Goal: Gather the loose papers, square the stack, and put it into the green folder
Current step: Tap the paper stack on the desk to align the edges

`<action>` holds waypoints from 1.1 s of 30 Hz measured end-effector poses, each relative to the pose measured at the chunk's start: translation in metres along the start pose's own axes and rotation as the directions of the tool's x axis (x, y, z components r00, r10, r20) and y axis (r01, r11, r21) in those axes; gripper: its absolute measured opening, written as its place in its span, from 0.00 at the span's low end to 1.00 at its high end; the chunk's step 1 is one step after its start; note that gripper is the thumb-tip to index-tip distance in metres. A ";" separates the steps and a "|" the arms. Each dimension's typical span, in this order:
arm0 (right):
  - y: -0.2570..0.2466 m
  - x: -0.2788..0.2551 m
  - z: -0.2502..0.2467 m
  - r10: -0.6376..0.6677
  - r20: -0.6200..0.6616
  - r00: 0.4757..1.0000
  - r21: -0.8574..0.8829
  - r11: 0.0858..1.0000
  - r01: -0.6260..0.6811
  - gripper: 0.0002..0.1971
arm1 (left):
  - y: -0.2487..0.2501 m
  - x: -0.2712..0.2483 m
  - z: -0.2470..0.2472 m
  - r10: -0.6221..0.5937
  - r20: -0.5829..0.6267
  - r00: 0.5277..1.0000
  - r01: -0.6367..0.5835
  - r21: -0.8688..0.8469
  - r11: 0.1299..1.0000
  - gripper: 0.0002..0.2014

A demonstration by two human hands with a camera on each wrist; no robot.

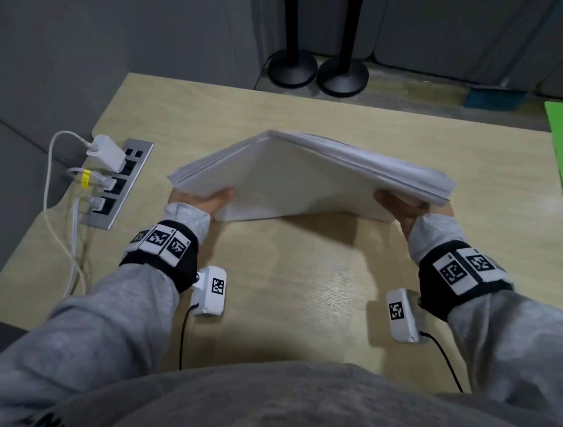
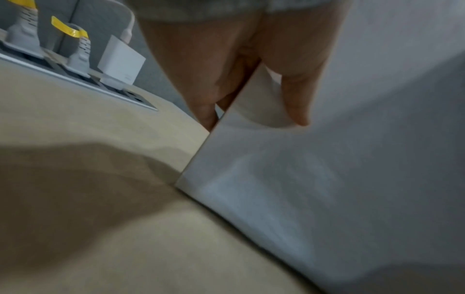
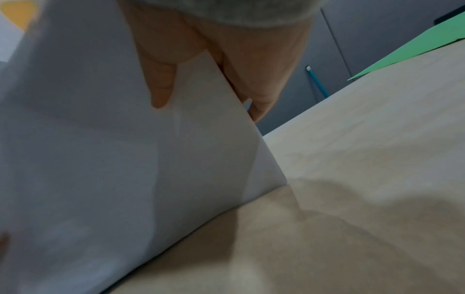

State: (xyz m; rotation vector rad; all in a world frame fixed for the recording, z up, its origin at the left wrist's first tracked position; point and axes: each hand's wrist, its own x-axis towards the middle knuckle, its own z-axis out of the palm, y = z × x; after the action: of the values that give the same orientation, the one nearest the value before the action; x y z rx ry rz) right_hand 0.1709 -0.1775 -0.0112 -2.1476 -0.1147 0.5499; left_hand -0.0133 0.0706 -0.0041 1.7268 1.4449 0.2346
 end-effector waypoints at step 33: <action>-0.096 -0.068 -0.027 -0.496 -0.110 0.861 0.584 0.669 0.460 0.12 | 0.085 -0.044 -0.038 0.538 0.062 0.841 -0.474 -0.394 0.787 0.34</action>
State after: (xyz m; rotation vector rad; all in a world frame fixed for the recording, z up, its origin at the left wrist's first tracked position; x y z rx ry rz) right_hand 0.1324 -0.1590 0.1017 -1.3943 -0.4676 0.2764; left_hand 0.0102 0.0521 0.0940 1.7378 0.7202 0.5912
